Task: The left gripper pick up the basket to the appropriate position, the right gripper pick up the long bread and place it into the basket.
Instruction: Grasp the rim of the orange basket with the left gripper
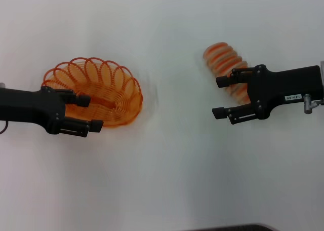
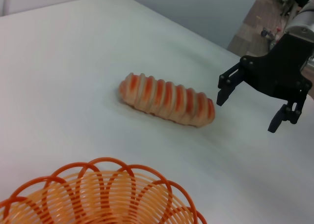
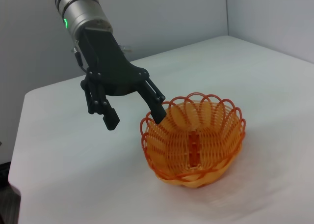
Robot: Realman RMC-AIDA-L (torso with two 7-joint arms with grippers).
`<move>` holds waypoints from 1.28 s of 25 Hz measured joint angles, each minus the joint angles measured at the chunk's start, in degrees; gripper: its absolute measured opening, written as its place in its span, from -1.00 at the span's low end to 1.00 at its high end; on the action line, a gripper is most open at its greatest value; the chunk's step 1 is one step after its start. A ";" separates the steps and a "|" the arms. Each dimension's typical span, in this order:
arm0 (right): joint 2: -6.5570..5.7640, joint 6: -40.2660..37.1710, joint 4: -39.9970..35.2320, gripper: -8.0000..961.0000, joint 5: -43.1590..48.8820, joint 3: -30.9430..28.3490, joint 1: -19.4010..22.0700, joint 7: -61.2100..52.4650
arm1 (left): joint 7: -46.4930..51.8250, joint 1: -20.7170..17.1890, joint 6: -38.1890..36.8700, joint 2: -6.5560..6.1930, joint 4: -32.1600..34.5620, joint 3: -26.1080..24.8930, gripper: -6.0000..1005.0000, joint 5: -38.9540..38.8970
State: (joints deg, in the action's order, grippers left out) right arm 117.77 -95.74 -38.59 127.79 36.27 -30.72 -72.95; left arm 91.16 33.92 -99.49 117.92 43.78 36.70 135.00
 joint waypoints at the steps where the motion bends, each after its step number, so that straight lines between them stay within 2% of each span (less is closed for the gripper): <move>1: 0.00 0.07 0.00 0.79 0.00 0.04 -0.02 0.00 | 0.04 0.00 -0.09 0.00 0.14 -0.10 0.74 0.00; 17: 0.18 1.37 0.07 0.79 0.00 0.67 -0.13 0.05 | 1.31 -0.12 -0.07 0.12 0.67 -0.60 0.74 -1.30; 22: 0.25 1.49 0.10 0.79 -0.01 0.96 -0.15 0.12 | 4.32 -0.06 -1.67 -0.14 2.88 -4.74 0.74 -5.81; 26: 0.28 1.59 0.10 0.79 -0.06 1.33 -0.24 0.15 | 7.52 -0.02 -3.03 -1.03 4.65 -9.35 0.74 -9.54; 32: 0.26 1.61 -0.30 0.79 -0.06 1.35 -0.47 0.36 | 17.42 1.02 -1.90 -3.57 8.02 -13.38 0.74 -9.88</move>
State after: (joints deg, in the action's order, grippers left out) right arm 118.03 -94.12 -38.89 127.73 37.62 -31.19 -72.58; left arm 108.58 34.94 -101.39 114.35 51.80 23.33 125.12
